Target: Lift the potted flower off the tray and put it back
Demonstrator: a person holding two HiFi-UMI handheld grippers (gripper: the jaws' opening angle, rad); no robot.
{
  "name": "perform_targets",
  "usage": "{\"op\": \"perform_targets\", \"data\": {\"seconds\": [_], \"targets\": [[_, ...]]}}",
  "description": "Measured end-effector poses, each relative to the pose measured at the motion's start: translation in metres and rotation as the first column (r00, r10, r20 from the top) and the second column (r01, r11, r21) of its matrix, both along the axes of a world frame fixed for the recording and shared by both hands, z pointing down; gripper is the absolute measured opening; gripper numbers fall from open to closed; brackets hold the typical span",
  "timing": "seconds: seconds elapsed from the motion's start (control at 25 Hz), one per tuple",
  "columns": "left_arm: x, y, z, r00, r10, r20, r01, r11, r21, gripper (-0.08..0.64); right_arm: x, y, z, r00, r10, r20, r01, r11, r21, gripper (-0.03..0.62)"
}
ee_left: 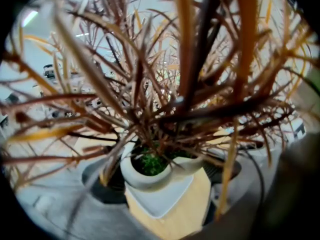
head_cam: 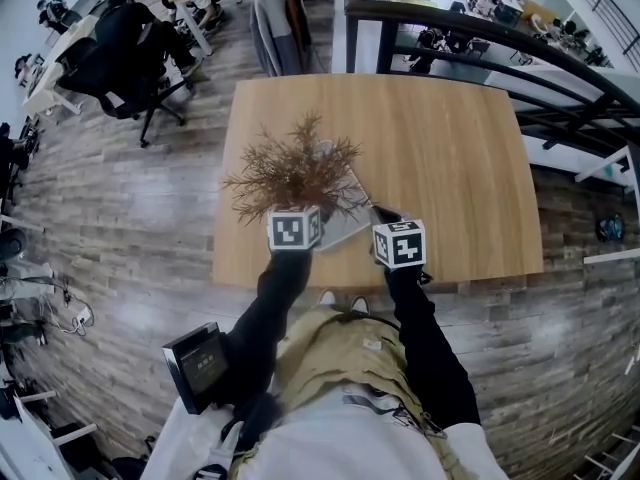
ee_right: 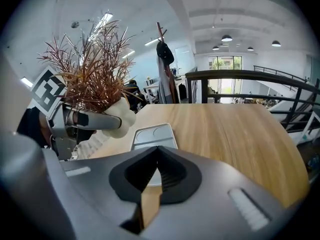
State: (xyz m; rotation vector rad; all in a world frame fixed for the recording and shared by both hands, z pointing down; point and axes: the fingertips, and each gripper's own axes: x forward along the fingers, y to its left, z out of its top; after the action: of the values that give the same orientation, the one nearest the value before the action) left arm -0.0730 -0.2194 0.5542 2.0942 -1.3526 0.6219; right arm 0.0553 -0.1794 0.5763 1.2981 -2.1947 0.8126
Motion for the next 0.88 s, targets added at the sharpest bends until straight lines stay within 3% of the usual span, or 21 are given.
{"op": "perform_targets", "data": {"seconds": [0.88], "targets": [[0.005, -0.005, -0.02, 1.0, -0.011, -0.017, 0.012, 0.999, 0.04, 0.463, 0.002, -0.011, -0.012, 1.0, -0.028, 0.002, 0.028, 0.999, 0.026, 0.005]]}}
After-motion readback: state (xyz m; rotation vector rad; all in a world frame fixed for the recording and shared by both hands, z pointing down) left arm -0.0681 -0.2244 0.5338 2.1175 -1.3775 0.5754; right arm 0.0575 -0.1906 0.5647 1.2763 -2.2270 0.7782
